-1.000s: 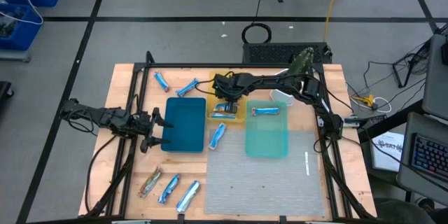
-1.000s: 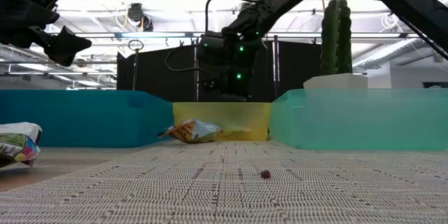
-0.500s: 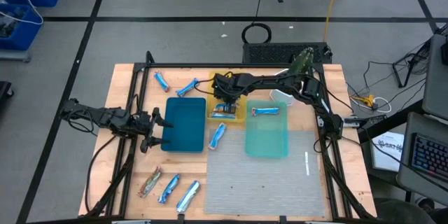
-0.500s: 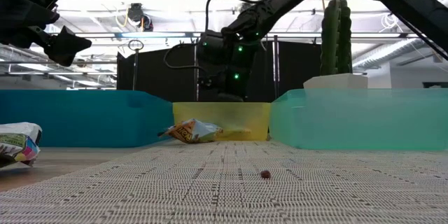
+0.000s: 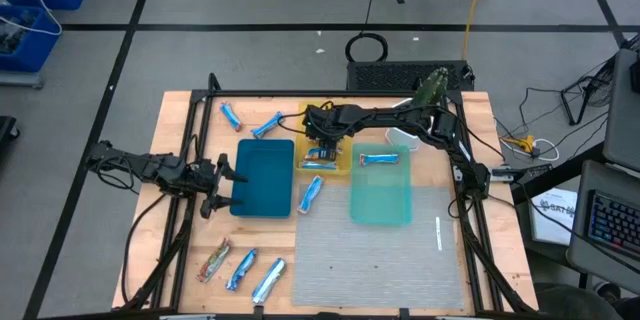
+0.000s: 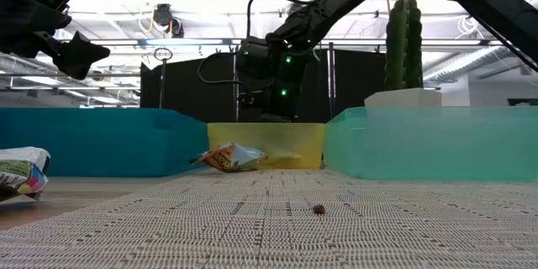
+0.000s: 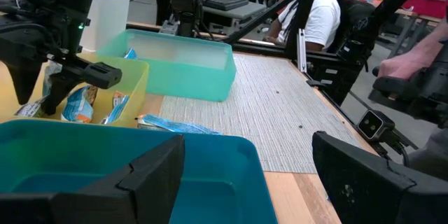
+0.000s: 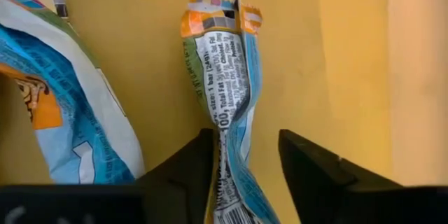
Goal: Pick and place Granola Bars by type
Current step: Put the yellow granola bar into the yellow bin
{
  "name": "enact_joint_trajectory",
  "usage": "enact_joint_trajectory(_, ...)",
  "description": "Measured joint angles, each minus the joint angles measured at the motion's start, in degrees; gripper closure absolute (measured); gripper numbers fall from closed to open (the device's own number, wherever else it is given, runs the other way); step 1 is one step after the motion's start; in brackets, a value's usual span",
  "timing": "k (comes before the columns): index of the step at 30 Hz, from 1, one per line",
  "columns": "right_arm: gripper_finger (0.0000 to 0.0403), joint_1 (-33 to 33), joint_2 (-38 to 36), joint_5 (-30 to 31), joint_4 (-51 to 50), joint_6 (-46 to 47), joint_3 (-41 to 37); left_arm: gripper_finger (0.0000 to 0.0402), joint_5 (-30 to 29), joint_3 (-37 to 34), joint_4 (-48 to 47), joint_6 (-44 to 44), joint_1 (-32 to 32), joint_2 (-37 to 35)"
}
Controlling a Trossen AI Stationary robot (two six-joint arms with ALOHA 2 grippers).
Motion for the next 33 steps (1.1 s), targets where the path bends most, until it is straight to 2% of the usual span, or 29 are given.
enact_joint_trajectory(8,0.0173,0.0,0.0,1.53,0.04,-0.06,0.0,0.0091,0.0,0.02,0.0,-0.02,0.01,0.01)
enact_joint_trajectory(13,0.0145,0.0,-0.91,1.4,-0.55,-0.36,0.34,0.0091,0.0,0.02,0.0,0.0,0.01,0.0)
enact_joint_trajectory(27,0.0139,0.18,-13.26,4.65,-1.53,-4.5,1.7,0.0091,0.0,0.02,0.0,-0.02,0.0,0.0)
enact_joint_trajectory(33,0.0138,1.89,-19.91,8.91,-1.55,-7.93,1.7,0.0091,0.0,0.02,0.0,-0.01,0.01,0.02)
